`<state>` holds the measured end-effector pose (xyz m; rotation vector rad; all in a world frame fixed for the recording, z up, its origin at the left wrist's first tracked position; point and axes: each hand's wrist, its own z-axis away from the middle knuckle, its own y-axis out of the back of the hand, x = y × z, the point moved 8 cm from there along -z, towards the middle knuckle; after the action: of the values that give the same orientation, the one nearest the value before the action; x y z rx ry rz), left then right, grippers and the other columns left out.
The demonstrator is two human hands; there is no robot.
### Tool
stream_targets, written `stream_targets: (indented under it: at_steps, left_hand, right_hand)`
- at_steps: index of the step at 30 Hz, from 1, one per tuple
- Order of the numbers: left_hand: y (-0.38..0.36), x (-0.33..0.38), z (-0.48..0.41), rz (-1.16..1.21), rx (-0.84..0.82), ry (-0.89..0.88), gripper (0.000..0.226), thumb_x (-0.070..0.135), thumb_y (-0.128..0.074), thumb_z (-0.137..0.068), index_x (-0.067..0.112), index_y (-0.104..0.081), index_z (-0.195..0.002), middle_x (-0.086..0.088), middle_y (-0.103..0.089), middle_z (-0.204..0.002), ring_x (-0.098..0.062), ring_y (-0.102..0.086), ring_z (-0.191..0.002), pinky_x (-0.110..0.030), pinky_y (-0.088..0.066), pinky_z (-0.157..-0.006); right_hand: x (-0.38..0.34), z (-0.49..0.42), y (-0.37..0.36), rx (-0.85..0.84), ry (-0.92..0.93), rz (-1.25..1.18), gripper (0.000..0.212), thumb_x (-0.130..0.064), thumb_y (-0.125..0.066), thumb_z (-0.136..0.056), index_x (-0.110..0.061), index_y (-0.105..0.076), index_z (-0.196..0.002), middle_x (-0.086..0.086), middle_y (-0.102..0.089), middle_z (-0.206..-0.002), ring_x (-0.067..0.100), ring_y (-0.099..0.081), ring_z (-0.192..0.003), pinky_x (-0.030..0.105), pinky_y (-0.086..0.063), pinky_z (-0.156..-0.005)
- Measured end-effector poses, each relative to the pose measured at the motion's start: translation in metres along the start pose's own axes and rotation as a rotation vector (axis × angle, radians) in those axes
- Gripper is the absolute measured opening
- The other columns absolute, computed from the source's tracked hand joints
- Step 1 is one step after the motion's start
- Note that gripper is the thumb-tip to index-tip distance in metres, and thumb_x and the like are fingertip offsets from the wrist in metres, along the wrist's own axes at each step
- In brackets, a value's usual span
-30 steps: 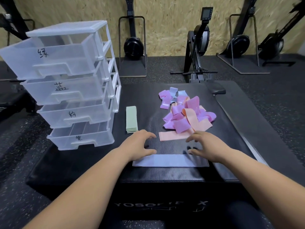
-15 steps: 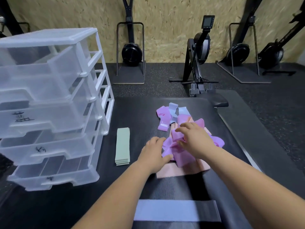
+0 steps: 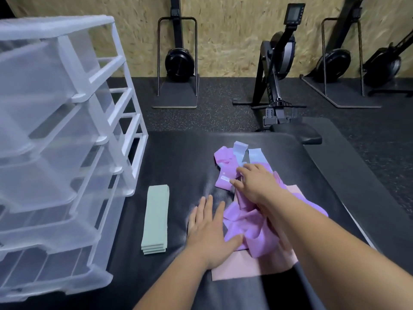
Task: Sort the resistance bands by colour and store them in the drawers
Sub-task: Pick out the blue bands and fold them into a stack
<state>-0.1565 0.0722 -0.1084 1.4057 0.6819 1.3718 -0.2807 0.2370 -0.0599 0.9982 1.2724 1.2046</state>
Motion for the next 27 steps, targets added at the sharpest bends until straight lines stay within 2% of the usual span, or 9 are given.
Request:
stream_targets:
  at_steps: [2, 7, 10, 13, 19, 21, 23, 25, 27]
  left_hand:
    - [-0.001, 0.000, 0.000, -0.006, -0.012, 0.005, 0.111, 0.087, -0.028, -0.079, 0.031, 0.005, -0.169, 0.000, 0.029, -0.173, -0.016, 0.036, -0.155, -0.041, 0.018, -0.127]
    - [0.004, 0.001, 0.002, 0.010, -0.031, 0.011, 0.112, 0.088, -0.030, -0.079, 0.030, 0.002, -0.169, 0.000, 0.027, -0.173, -0.016, 0.034, -0.156, -0.041, 0.017, -0.128]
    - [0.007, 0.006, 0.006, -0.003, -0.024, 0.015, 0.122, 0.091, -0.020, -0.067, 0.029, 0.001, -0.170, -0.001, 0.026, -0.174, -0.018, 0.033, -0.157, -0.041, 0.016, -0.129]
    - [0.008, 0.006, 0.007, 0.004, -0.015, 0.020, 0.123, 0.091, -0.017, -0.065, 0.029, 0.000, -0.170, -0.002, 0.025, -0.174, -0.018, 0.032, -0.157, -0.042, 0.015, -0.129]
    - [0.003, 0.003, 0.003, -0.038, -0.005, 0.001, 0.107, 0.082, -0.041, -0.089, 0.029, 0.006, -0.169, -0.002, 0.029, -0.173, -0.019, 0.036, -0.155, -0.043, 0.017, -0.129]
    - [0.001, 0.002, 0.002, -0.051, -0.008, -0.002, 0.108, 0.082, -0.042, -0.090, 0.029, 0.009, -0.169, -0.003, 0.032, -0.172, -0.019, 0.038, -0.154, -0.045, 0.017, -0.129]
    - [-0.002, 0.001, 0.001, -0.059, -0.003, -0.003, 0.111, 0.084, -0.041, -0.088, 0.029, 0.012, -0.168, -0.003, 0.034, -0.171, -0.020, 0.040, -0.153, -0.045, 0.018, -0.128]
    - [-0.005, 0.001, 0.000, -0.063, 0.001, -0.004, 0.114, 0.088, -0.041, -0.085, 0.030, 0.013, -0.168, -0.002, 0.035, -0.170, -0.020, 0.040, -0.153, -0.045, 0.018, -0.128]
    - [-0.006, 0.000, -0.001, -0.071, 0.009, 0.002, 0.118, 0.089, -0.042, -0.083, 0.030, 0.015, -0.167, -0.001, 0.036, -0.170, -0.020, 0.041, -0.153, -0.044, 0.019, -0.128]
  right_hand:
    - [0.000, 0.005, -0.003, 0.011, 0.013, -0.005, 0.062, -0.075, -0.028, -0.092, -0.027, -0.061, -0.115, -0.004, -0.060, -0.130, 0.028, -0.049, -0.131, 0.048, -0.043, -0.106]
    - [0.003, 0.031, 0.023, 0.133, 0.054, -0.106, 0.045, -0.051, -0.042, -0.108, -0.022, -0.064, -0.134, 0.003, -0.061, -0.144, 0.029, -0.044, -0.138, 0.041, -0.039, -0.109]
    - [0.004, 0.046, 0.034, 0.092, 0.080, -0.050, 0.046, -0.053, -0.042, -0.107, -0.028, -0.062, -0.141, -0.001, -0.052, -0.152, 0.028, -0.039, -0.141, 0.042, -0.040, -0.110]
    - [0.008, 0.046, 0.032, 0.048, 0.070, 0.027, 0.052, -0.061, -0.043, -0.104, -0.036, -0.053, -0.148, -0.003, -0.040, -0.162, 0.027, -0.033, -0.148, 0.044, -0.037, -0.116]
    - [0.007, 0.020, 0.011, 0.052, 0.055, 0.025, 0.059, -0.072, -0.035, -0.100, -0.049, -0.039, -0.154, 0.000, -0.024, -0.171, 0.029, -0.020, -0.156, 0.049, -0.024, -0.124]
    - [0.008, 0.010, 0.002, 0.029, 0.028, -0.012, 0.055, -0.071, -0.032, -0.101, -0.046, -0.046, -0.147, 0.000, -0.033, -0.165, 0.029, -0.027, -0.152, 0.050, -0.027, -0.121]
    - [0.007, 0.007, -0.011, 0.031, 0.007, -0.069, 0.063, -0.073, -0.024, -0.098, -0.037, -0.054, -0.140, -0.005, -0.046, -0.151, 0.028, -0.038, -0.142, 0.049, -0.031, -0.116]
    - [0.006, 0.012, -0.019, 0.146, 0.015, -0.104, 0.068, -0.069, -0.021, -0.098, -0.029, -0.058, -0.138, -0.007, -0.054, -0.144, 0.028, -0.045, -0.135, 0.047, -0.031, -0.115]
    - [0.006, 0.016, -0.020, 0.254, 0.043, -0.154, 0.058, -0.059, -0.029, -0.103, -0.024, -0.061, -0.136, -0.007, -0.059, -0.140, 0.028, -0.050, -0.130, 0.045, -0.032, -0.113]
